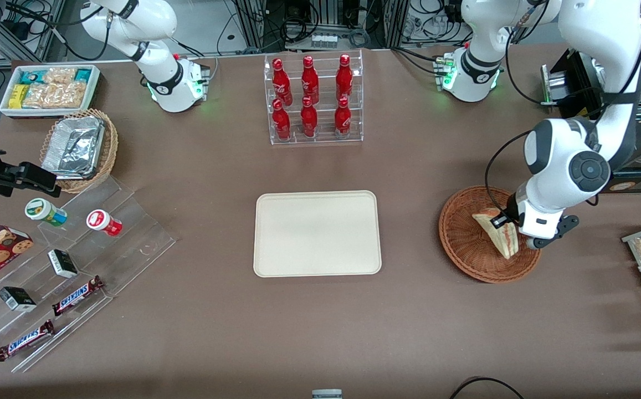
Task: Place sandwich from basket to tray
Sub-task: 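Close the left gripper on the sandwich and lift it from the basket, then carry the held sandwich with the left gripper over the cream tray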
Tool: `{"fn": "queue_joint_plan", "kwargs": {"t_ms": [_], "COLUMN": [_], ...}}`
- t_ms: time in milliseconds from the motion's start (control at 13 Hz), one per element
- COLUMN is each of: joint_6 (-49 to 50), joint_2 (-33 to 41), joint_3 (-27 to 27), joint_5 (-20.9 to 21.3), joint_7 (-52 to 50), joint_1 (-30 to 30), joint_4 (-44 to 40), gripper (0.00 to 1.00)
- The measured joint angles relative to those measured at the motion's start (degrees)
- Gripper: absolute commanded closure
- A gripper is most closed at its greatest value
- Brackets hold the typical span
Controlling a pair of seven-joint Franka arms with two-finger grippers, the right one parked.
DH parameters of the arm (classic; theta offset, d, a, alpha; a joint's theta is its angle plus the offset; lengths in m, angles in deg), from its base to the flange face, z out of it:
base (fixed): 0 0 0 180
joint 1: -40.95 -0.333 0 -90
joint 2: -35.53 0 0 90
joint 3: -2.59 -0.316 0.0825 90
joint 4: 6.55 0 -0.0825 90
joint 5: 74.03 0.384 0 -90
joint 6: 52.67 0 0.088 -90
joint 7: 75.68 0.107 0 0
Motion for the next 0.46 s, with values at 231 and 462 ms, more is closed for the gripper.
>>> {"fn": "queue_joint_plan", "kwargs": {"t_ms": [231,462], "joint_6": [2.72,2.71], "joint_2": [0.51,0.47], "joint_3": [6.04,12.54], "joint_5": [0.22,0.3], "joint_7": [-0.01,-0.09], "joint_1": [0.22,0.6], "joint_4": [-2.77,-4.0], "gripper": [1.0,1.0]}}
